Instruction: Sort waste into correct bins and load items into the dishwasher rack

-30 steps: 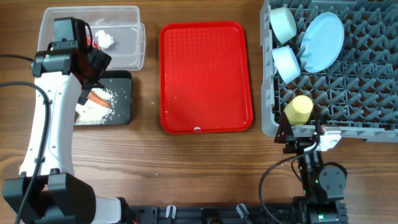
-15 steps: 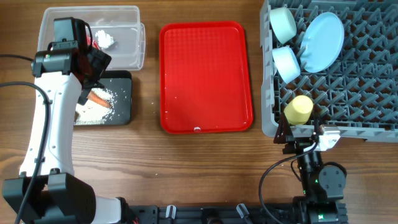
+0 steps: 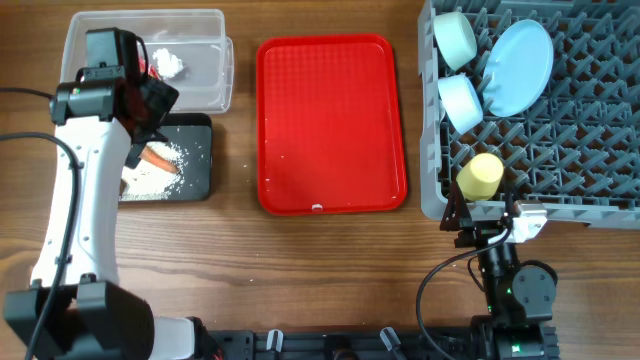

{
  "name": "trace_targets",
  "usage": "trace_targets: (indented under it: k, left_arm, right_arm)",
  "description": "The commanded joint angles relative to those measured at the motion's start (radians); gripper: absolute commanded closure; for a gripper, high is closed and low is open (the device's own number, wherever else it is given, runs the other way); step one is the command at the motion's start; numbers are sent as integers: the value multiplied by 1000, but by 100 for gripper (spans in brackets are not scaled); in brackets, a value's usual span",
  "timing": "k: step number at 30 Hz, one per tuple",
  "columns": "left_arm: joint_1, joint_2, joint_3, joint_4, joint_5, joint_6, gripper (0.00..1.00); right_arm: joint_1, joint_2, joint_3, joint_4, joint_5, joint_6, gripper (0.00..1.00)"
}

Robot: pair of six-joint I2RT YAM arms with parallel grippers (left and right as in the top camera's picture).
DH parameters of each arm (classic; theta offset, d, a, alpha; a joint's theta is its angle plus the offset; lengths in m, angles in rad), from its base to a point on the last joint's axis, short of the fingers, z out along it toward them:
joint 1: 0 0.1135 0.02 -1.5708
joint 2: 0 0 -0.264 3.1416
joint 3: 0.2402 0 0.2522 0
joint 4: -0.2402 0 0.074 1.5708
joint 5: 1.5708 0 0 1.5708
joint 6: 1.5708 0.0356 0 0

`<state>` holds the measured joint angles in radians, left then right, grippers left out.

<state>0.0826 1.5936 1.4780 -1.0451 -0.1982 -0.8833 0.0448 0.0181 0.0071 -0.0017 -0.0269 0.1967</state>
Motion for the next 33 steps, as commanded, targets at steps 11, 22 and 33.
trace_targets:
  k: [11,22,33]
  left_arm:
    - [-26,-743,-717,872,235,566,0]
    - [-14,-1375,-1348,1155,266,623,0]
    - [-15,-1591,-1472,1093,269,642,0]
  right_arm:
    - [3,-13,-2,3,-23,-11,0]
    - [3,-13,-2,3,-23,-11,0]
    - [3,-13,-2,3,-23,-10,0]
